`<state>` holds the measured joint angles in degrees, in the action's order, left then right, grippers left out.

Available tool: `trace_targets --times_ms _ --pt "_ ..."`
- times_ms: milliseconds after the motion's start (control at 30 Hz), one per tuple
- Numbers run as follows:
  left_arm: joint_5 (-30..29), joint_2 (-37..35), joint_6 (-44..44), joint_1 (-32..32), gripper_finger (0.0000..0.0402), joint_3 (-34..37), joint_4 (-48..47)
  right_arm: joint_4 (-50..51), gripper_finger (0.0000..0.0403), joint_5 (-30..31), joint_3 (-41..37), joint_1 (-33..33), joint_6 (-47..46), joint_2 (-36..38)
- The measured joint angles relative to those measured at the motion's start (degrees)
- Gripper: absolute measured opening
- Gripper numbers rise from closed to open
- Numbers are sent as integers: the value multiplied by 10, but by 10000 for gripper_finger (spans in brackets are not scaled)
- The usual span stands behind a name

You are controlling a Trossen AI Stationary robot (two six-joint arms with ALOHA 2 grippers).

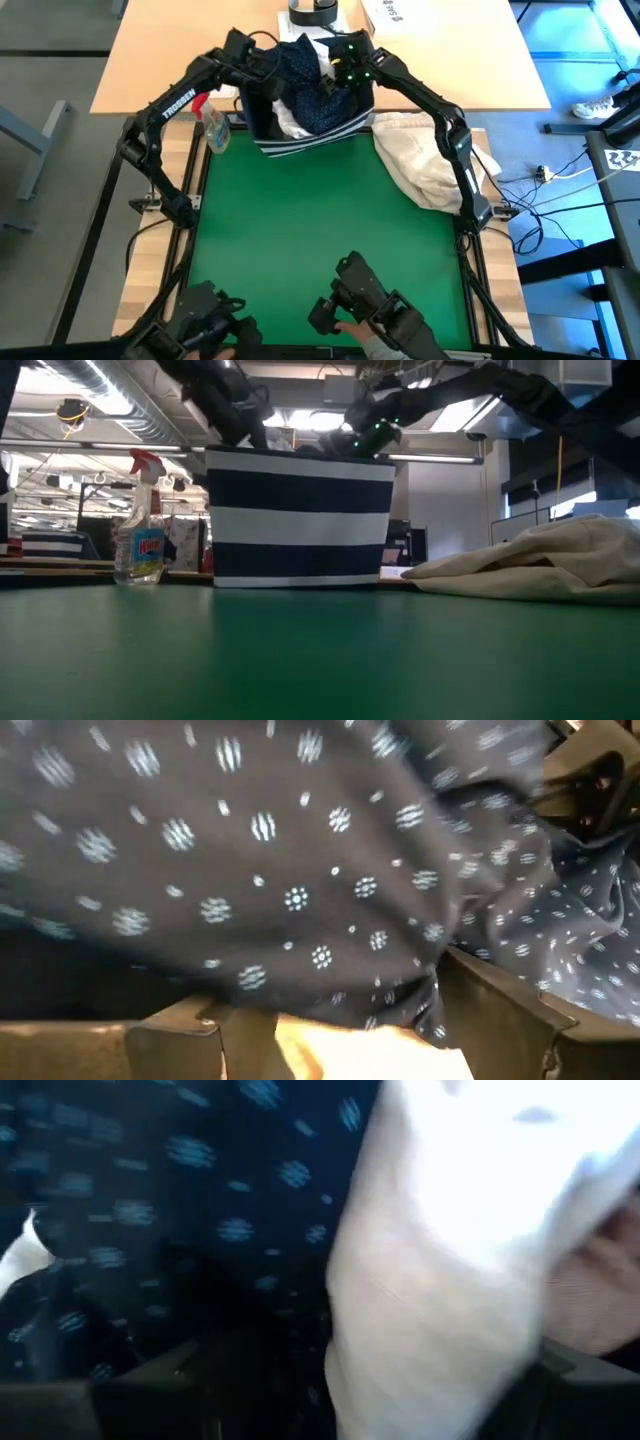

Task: Fold laundry
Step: Put the stacked polos into the blue laundry bin, then return to Home Position

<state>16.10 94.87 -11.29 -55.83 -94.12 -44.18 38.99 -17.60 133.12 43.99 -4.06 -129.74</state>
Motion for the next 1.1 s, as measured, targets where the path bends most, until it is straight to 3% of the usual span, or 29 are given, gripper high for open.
trace_targets --times_ms 200,400,633,800,1100 --pt "-52 -4 59 1 252 -72 -65 27 282 36 0 1 14 32" --pt "-116 -67 86 6 252 -77 -61 67 282 79 3 0 28 79" --pt "-123 -150 110 39 252 -74 -50 109 276 99 2 -9 25 143" --pt "-126 -237 101 81 252 -3 -6 167 237 155 3 -52 34 199" --pt "-133 -407 99 160 252 195 78 283 131 327 3 -165 32 270"
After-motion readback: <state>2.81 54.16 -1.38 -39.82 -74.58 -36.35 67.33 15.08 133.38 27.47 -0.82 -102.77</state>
